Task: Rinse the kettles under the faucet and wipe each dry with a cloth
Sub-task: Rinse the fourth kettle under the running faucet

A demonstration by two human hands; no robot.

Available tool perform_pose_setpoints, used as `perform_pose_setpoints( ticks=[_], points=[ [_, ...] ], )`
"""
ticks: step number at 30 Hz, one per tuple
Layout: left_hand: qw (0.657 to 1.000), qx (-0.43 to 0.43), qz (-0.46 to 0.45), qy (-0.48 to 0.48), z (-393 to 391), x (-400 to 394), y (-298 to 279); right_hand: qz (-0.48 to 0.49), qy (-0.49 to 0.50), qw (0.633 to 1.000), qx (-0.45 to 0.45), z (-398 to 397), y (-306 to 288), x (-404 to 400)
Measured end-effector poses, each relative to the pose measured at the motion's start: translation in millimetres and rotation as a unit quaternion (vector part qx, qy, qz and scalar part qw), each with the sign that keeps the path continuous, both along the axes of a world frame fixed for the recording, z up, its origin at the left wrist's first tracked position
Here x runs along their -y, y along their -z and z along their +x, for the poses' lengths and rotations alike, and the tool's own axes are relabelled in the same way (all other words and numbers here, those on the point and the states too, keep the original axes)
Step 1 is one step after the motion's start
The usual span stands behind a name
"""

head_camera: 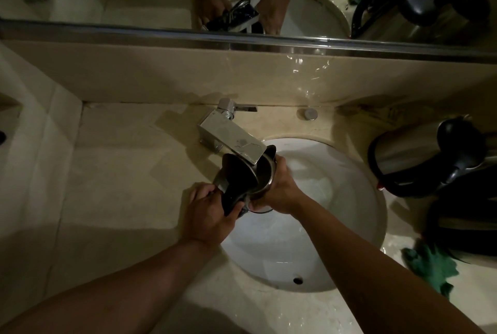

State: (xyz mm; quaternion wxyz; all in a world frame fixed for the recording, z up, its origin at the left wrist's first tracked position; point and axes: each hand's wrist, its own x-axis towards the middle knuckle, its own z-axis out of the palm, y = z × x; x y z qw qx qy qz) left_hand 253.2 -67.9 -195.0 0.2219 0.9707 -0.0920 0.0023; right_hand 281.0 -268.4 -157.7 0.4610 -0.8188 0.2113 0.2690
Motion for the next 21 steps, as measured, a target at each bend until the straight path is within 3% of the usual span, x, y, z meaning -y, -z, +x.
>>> perform_pose_setpoints(
  ticks=[21],
  points=[
    [1.000, -0.015, 0.015, 0.011, 0.3, -1.7, 6.2, 0.007, -0.001, 1.000, 0.005, 2.1, 2.9, 2.5]
  ],
)
